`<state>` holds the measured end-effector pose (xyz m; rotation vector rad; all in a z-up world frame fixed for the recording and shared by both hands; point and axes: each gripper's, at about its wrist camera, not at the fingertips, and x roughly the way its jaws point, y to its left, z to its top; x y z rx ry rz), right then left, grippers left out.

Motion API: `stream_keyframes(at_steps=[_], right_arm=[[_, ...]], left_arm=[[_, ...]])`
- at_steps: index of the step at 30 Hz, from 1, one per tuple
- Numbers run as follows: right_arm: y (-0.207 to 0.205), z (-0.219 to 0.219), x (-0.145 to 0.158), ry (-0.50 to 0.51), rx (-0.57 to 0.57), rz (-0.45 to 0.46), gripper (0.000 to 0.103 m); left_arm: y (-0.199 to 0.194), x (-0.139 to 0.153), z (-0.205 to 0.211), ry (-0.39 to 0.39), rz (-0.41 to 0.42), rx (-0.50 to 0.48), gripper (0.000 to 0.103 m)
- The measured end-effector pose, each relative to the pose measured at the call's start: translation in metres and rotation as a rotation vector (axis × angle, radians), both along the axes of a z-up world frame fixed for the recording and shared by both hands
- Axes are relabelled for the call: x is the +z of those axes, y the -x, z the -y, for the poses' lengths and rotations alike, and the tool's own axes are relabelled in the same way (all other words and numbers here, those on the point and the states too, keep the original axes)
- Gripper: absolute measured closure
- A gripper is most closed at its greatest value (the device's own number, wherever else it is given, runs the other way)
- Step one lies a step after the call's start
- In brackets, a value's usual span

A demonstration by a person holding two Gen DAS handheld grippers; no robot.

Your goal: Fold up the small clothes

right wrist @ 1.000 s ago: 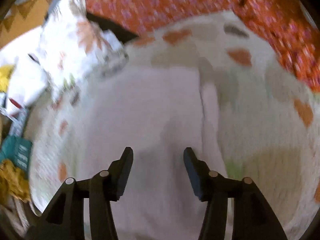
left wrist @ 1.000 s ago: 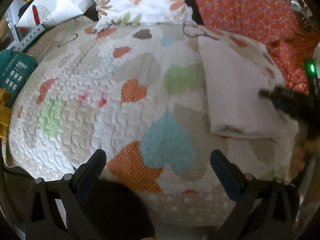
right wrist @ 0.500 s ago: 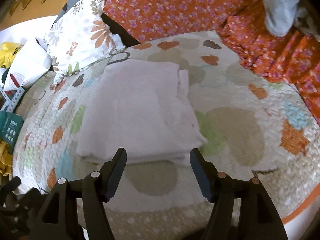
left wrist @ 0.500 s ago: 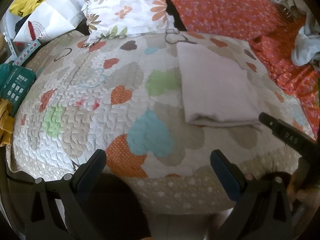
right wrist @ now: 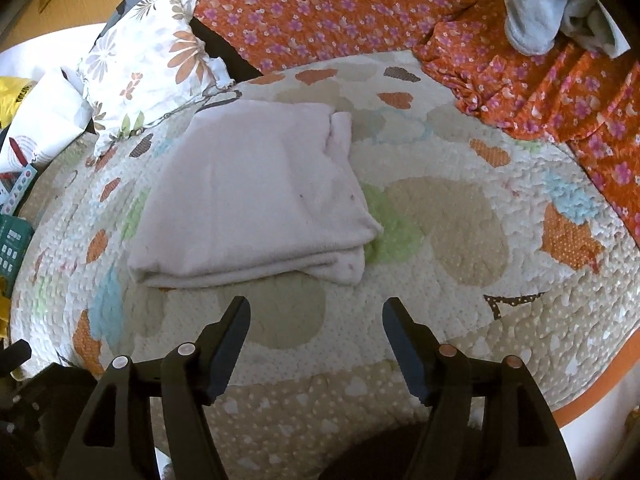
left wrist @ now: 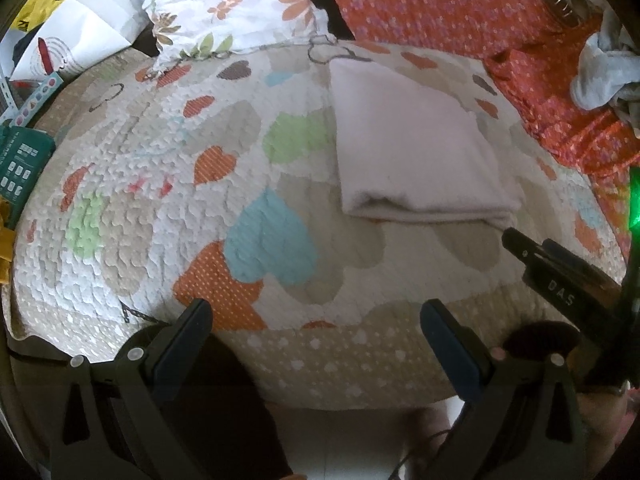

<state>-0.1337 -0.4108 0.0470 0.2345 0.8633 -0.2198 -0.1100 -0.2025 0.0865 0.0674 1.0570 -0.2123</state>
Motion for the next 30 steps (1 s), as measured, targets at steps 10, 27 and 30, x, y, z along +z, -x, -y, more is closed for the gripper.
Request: stream_keyframes(at_steps=[10,27,30], right_arm=[[-0.003,-0.015,-0.002,0.087,0.028,0.000,0.029],[-0.010,-0.020,-0.008,0.127,0.033,-0.023,0.027],[-0.010,-0.023,-0.009,0.143,0.041,-0.023,0.027]], left_arm=[[-0.003,-0.008,0.002,0.011,-0.029,-0.003,0.000],[-0.011,-0.023,0.000,0.028,-0.085,0.006,0.000],[-0.014,-0.027,-0.001,0.033,-0.097,0.012,0.000]])
